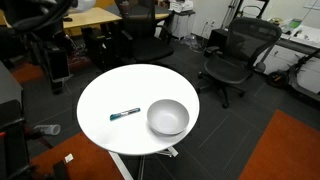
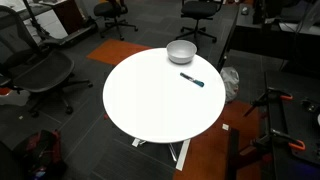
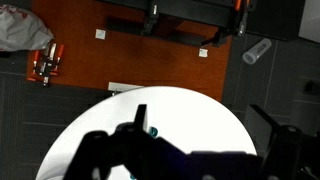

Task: Move the marker to the left

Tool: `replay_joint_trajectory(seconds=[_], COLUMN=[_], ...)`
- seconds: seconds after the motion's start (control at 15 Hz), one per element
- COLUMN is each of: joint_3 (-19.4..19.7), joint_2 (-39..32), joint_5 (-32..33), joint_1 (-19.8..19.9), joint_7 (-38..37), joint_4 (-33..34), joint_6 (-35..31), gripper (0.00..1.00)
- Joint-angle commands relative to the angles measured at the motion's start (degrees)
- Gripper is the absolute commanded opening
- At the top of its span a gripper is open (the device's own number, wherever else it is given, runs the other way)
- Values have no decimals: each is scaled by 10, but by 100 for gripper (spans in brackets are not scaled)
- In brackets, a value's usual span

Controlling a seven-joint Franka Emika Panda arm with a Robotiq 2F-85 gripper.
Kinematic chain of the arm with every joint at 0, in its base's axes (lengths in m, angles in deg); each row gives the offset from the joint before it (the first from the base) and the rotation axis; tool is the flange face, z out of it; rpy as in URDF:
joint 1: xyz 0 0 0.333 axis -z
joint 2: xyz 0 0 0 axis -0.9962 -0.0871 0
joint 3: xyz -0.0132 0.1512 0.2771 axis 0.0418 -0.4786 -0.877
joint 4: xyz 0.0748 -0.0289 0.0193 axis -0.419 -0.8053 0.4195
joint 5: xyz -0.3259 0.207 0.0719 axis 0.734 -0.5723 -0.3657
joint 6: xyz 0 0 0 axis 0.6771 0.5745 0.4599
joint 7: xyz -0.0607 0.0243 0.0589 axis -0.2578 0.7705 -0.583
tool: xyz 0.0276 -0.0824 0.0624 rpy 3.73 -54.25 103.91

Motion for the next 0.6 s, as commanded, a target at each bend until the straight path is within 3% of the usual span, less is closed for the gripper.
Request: replay_joint_trajectory(seconds=[0.0,0.53], joint_3=[-15,-31], joint_2=[-1,5], joint_5=[-4,-8], joint_1=[16,15], joint_7=[3,-23], joint_4=[1,-21], joint_6=[2,-37], gripper=[100,100])
